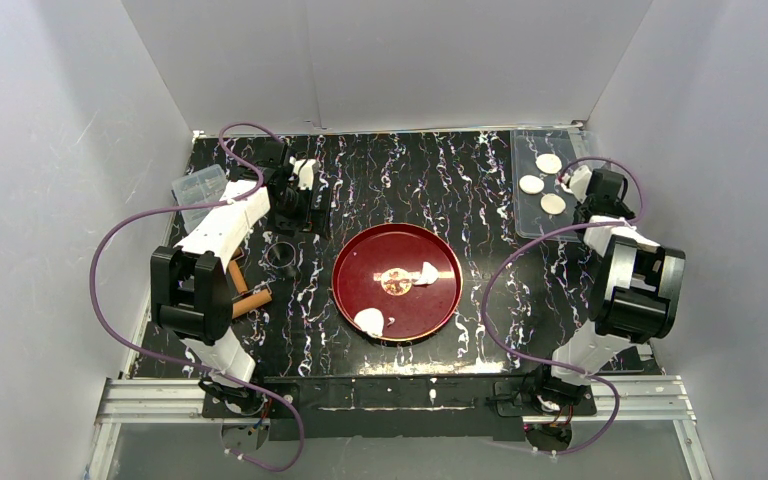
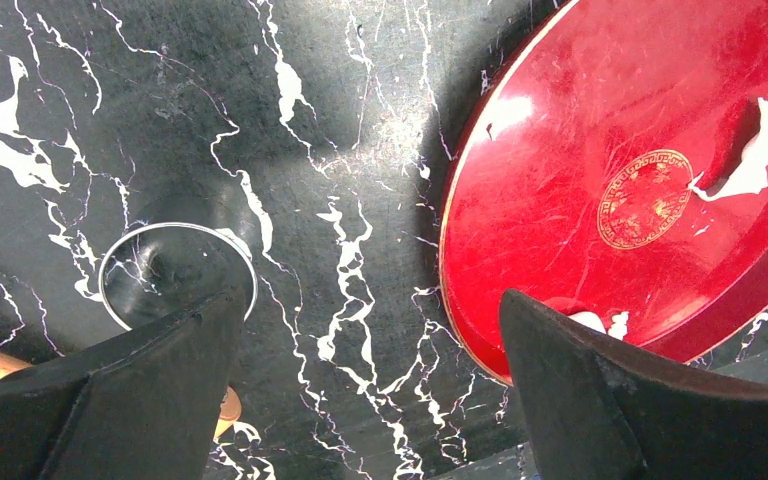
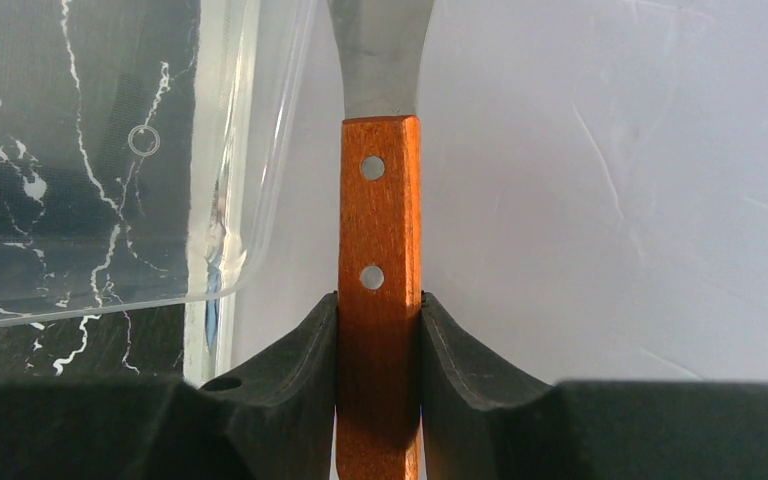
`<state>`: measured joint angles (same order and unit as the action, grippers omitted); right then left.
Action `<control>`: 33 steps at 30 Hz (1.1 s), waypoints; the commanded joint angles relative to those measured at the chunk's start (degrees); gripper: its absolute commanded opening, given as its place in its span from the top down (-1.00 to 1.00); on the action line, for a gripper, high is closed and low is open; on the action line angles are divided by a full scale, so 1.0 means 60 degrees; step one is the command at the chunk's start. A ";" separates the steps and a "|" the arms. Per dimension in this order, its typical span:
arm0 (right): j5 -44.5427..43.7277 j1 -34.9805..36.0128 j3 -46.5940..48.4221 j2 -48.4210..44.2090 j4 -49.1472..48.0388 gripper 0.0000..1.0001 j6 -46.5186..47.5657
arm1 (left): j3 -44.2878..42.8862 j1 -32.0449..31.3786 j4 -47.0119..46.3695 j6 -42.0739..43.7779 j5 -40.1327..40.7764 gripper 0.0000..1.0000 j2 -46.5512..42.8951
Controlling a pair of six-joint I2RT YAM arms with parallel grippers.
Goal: Roll out the dumpling wrappers from the dough
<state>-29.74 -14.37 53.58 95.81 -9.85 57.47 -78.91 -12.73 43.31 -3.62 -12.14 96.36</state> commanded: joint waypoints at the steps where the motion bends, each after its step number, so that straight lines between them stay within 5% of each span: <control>1: -0.0189 0.0051 0.1151 -0.0821 0.0260 0.97 -0.1281 | 0.0042 0.0071 0.0047 0.0000 -0.0163 -0.96 -0.0145; 11: 0.2012 0.0672 0.2343 -0.2325 0.3581 0.97 -0.4737 | 0.0009 0.0093 0.0047 0.0024 -0.0159 -0.97 -0.0561; 22: 0.5207 0.5454 0.1422 -0.4424 0.5840 0.97 -0.8346 | 0.0329 0.0150 -0.0057 0.0116 0.0175 -0.96 -0.1518; 33: 0.4312 1.0245 -0.0090 -0.4512 0.7185 0.97 -1.2434 | 0.1348 0.0425 -0.0506 0.0180 0.0522 -0.96 -0.2694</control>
<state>-3.20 40.47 56.55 69.14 32.10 -6.00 -72.86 -10.92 41.12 -3.14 -10.24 83.83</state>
